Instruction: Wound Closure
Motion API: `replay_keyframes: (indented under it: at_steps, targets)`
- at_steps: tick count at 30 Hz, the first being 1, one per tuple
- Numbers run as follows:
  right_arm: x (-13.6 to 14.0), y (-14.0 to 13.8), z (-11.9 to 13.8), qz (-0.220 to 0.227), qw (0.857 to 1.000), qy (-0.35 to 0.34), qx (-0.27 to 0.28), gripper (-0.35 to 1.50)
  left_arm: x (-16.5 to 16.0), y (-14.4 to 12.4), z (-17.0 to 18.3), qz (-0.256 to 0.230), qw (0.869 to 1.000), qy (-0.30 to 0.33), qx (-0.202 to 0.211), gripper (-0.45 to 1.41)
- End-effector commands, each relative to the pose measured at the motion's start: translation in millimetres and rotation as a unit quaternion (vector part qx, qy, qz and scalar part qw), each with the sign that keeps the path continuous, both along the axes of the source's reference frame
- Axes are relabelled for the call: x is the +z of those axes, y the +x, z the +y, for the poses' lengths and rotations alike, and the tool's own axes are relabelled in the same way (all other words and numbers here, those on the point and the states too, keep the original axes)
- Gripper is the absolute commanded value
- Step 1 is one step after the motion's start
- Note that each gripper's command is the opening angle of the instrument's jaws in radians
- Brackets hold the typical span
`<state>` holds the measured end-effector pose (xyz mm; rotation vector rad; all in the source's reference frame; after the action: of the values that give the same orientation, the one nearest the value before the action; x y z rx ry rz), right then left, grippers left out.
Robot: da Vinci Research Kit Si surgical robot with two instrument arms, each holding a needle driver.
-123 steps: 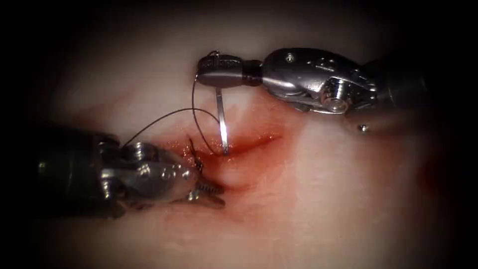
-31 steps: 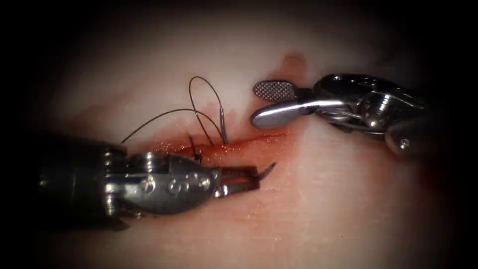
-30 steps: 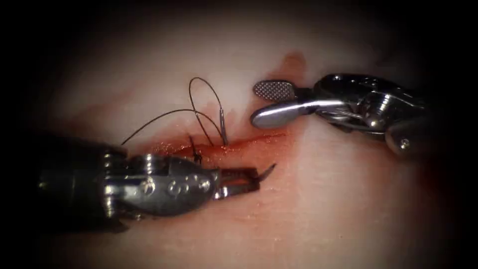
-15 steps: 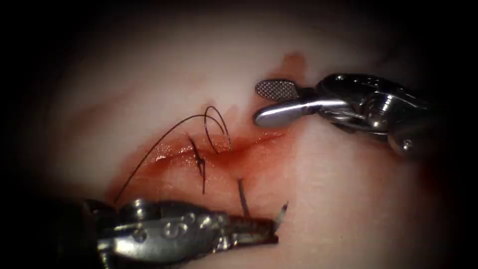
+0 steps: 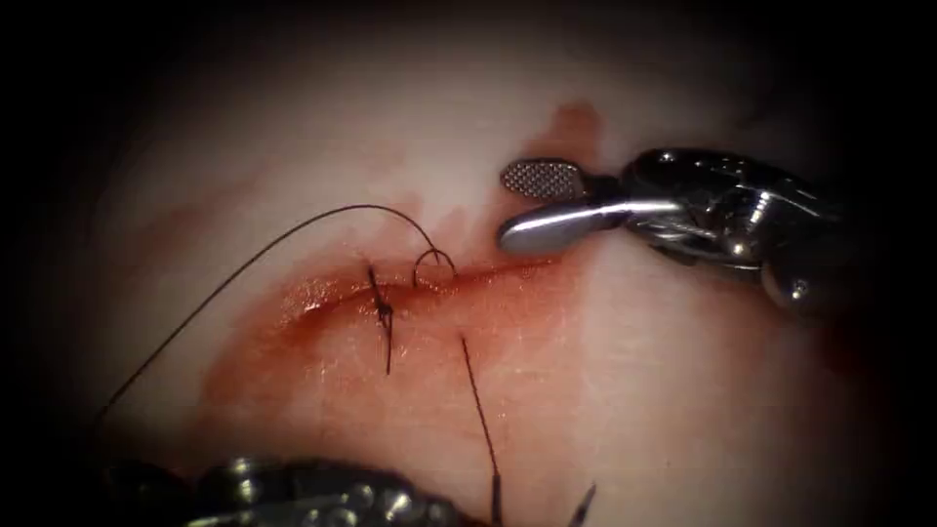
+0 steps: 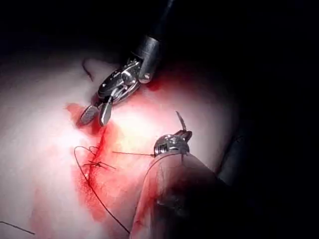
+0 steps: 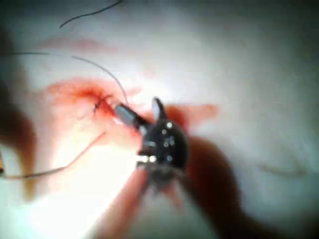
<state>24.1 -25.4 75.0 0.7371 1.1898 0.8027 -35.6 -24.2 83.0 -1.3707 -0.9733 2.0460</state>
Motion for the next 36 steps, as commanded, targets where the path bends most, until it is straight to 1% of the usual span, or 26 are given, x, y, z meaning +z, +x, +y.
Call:
replay_keyframes:
  at_steps: [1, 4, 5, 6, 8, 9, 10, 12, 14, 15, 16, 18, 21, 23, 24, 26, 30, 32, 34, 36]
  targets:
    - [0.5, 0.6, -0.6, 0.002, 1.000, 0.001, -0.003, 1.15, -0.1, -0.2, 0.3, 0.009, 0.998, -0.060, 0.008, -0.45]
    - [0.5, 0.6, -0.6, 0.003, 1.000, 0.001, -0.004, 1.15, -0.7, 0.2, 1.5, 0.038, 0.989, -0.141, 0.022, -0.45]
    - [0.5, 0.6, -0.7, 0.003, 1.000, 0.001, -0.006, 1.15, -0.9, 0.3, 1.9, 0.039, 0.986, -0.163, 0.023, -0.45]
    - [0.5, 0.7, -0.7, 0.004, 1.000, 0.002, -0.008, 1.15, -1.5, 0.5, 2.9, 0.038, 0.976, -0.213, 0.026, -0.45]
    - [0.5, 0.7, -0.8, 0.006, 1.000, 0.006, -0.011, 1.15, -2.1, 0.7, 3.9, 0.036, 0.967, -0.251, 0.026, -0.45]
    - [0.4, 0.7, -0.8, 0.012, 1.000, 0.008, -0.019, 1.13, -2.6, 0.8, 4.5, 0.037, 0.960, -0.276, 0.024, -0.45]
    - [0.2, 0.7, -0.9, 0.019, 0.999, 0.011, -0.029, 1.13, -3.0, 1.0, 5.1, 0.039, 0.954, -0.296, 0.026, -0.45]
    - [-0.4, 0.5, -1.2, 0.035, 0.998, 0.007, -0.046, 1.11, -3.9, 1.7, 6.1, 0.046, 0.946, -0.320, 0.021, -0.45]
    - [-1.4, 0.3, -1.7, 0.054, 0.996, -0.017, -0.070, 1.11, -4.6, 2.5, 6.9, 0.047, 0.941, -0.335, 0.014, -0.45]
    - [-2.5, 0.3, -2.0, 0.064, 0.993, -0.041, -0.089, 1.10, -5.4, 3.4, 7.8, 0.046, 0.936, -0.348, 0.004, -0.45]
    - [-3.2, 0.4, -2.3, 0.068, 0.991, -0.061, -0.100, 1.10, -5.9, 4.0, 8.4, 0.046, 0.935, -0.352, -0.001, -0.45]
    - [-4.4, 0.8, -2.9, 0.075, 0.988, -0.078, -0.113, 1.10, -6.5, 5.0, 9.1, 0.052, 0.933, -0.357, -0.004, -0.45]
    - [-5.3, 1.6, -3.9, 0.076, 0.985, -0.090, -0.128, 1.08, -6.9, 6.1, 9.6, 0.062, 0.930, -0.361, -0.007, -0.45]
    - [-5.7, 2.3, -4.7, 0.066, 0.982, -0.100, -0.147, 1.06, -6.8, 6.5, 9.6, 0.063, 0.930, -0.361, -0.007, -0.45]
    - [-5.6, 3.0, -5.5, 0.049, 0.980, -0.110, -0.161, 1.06, -6.6, 6.6, 9.3, 0.060, 0.931, -0.359, -0.005, -0.45]
    - [-5.3, 3.7, -6.1, 0.043, 0.979, -0.115, -0.164, 1.06, -6.4, 6.6, 8.9, 0.057, 0.932, -0.359, -0.003, -0.45]
    - [-3.7, 4.9, -6.8, 0.031, 0.979, -0.124, -0.159, 1.05, -6.2, 6.6, 8.6, 0.054, 0.932, -0.359, -0.002, -0.45]
    - [-2.7, 5.0, -7.0, 0.020, 0.978, -0.129, -0.160, 1.03, -6.3, 6.6, 8.6, 0.054, 0.932, -0.358, -0.002, -0.45]
    - [-1.1, 4.8, -7.4, -0.004, 0.978, -0.139, -0.158, 1.03, -6.5, 6.7, 8.5, 0.053, 0.932, -0.358, -0.001, -0.45]
    - [0.0, 4.5, -7.7, -0.006, 0.977, -0.143, -0.160, 1.03, -6.5, 6.8, 8.5, 0.053, 0.932, -0.358, -0.001, -0.45]
